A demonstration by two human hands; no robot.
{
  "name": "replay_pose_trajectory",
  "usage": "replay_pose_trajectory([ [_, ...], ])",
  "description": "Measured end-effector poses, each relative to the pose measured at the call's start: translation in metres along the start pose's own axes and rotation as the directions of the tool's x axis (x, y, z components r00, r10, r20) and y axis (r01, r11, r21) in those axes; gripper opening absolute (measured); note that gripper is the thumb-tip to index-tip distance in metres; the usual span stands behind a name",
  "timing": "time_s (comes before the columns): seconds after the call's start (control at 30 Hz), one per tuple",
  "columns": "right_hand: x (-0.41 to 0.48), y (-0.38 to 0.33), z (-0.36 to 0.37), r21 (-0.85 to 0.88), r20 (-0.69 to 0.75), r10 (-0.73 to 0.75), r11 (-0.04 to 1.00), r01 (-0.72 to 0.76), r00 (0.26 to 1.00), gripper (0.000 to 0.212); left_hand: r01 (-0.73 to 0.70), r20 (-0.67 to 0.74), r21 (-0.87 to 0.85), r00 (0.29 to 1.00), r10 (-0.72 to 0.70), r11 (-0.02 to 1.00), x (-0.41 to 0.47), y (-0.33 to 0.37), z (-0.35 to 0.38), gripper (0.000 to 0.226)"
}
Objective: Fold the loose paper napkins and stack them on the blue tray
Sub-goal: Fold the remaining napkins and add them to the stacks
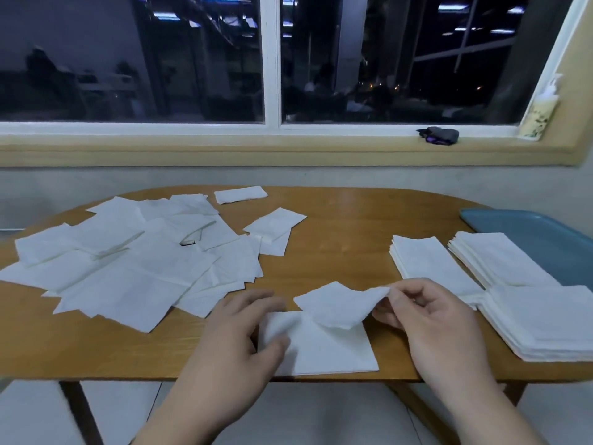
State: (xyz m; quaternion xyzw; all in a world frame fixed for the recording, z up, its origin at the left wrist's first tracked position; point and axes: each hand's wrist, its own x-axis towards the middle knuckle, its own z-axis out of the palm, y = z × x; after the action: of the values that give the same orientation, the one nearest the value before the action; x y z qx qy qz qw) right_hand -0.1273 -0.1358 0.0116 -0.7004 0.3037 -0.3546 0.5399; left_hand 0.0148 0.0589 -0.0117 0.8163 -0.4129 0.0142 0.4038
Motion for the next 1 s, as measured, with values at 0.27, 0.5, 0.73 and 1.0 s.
replay_pose_trajectory([
  [0.27, -0.009, -0.013, 0.011, 0.178, 0.076, -0.079, 0.982, 0.064, 0.994, 0.02, -0.109, 0.155, 0.224, 0.985, 0.075, 0.969, 0.007, 0.026, 0.013, 0.072],
  [0.5, -0.009, -0.007, 0.008, 0.034, 0.186, -0.145, 0.989, 0.141, 0.972, 0.022, -0.24, -0.01, 0.242, 0.968, 0.25, 0.94, 0.02, 0.014, 0.011, 0.015],
  [0.73, -0.013, -0.007, 0.008, -0.383, 0.402, -0.498, 0.67, 0.636, 0.768, 0.034, -0.33, 0.07, 0.389, 0.942, 0.329, 0.86, 0.017, 0.026, 0.0, 0.017],
  [1.0, -0.019, -0.023, 0.008, 0.052, 0.029, -0.293, 0.955, 0.291, 0.956, 0.029, 0.017, -0.076, -0.053, 0.997, -0.021, 0.998, 0.014, 0.024, -0.008, 0.007],
])
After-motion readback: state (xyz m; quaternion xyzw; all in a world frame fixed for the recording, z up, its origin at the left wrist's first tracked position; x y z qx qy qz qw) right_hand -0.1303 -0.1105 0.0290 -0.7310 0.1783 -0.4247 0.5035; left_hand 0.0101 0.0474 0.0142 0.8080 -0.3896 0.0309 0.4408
